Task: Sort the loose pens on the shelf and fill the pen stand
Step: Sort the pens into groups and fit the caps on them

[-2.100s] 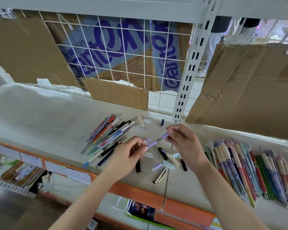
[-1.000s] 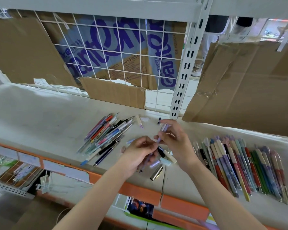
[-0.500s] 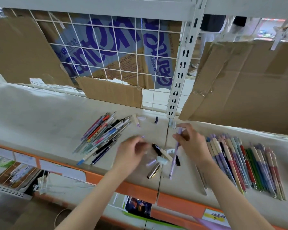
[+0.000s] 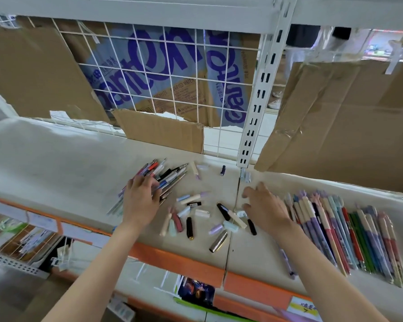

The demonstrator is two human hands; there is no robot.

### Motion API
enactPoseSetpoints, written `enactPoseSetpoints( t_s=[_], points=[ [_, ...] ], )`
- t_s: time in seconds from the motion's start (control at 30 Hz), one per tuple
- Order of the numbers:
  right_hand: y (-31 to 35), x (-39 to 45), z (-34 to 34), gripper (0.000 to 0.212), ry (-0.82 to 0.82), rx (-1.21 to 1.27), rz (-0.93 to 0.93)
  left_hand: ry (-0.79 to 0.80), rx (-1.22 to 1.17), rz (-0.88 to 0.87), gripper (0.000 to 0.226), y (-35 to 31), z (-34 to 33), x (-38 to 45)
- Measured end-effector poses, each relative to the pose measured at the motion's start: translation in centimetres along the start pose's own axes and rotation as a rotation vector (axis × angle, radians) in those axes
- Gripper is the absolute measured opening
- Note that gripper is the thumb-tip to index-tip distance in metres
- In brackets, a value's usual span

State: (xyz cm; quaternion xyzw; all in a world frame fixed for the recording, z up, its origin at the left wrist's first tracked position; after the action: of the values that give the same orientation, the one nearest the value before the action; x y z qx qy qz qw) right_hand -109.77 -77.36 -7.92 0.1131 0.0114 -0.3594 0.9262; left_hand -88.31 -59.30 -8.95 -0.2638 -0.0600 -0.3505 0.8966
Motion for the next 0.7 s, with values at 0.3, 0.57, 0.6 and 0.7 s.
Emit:
enactPoseSetpoints(
  t_s=[0.3,0.57,0.6,0.7],
  points=[
    [8.8,6.3,-2.1,0.018,-0.081,0.290,0.169,0.089,0.124,-0.086,0.009,-1.6,-0.7,0.5],
    [9.7,5.9,-3.4,0.017,0.058,0.270,0.343,0.205,0.238,-0.049,0.025,-1.9,-1.4,1.0],
    [9.4,5.4,-3.0,0.015,0.038,0.287,0.362,0.196,0.220,-0.050,0.024,-2.0,-1.3,1.0],
    [8.1,3.1,-1.2,0.014,0.082,0.428,0.436,0.145,0.089,-0.041,0.020,-2.0,-0.5,0.7]
  ],
)
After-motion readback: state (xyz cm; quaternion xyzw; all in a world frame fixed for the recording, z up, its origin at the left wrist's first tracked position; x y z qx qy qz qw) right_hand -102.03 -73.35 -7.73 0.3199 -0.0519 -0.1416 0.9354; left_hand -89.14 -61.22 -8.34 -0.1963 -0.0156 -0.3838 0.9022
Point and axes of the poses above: each hand's wrist, its own x-axis towards the middle knuckle, its own z-axis out of the back of the hand, y = z × x, the point moved 9 cm from there along x, towards the middle knuckle
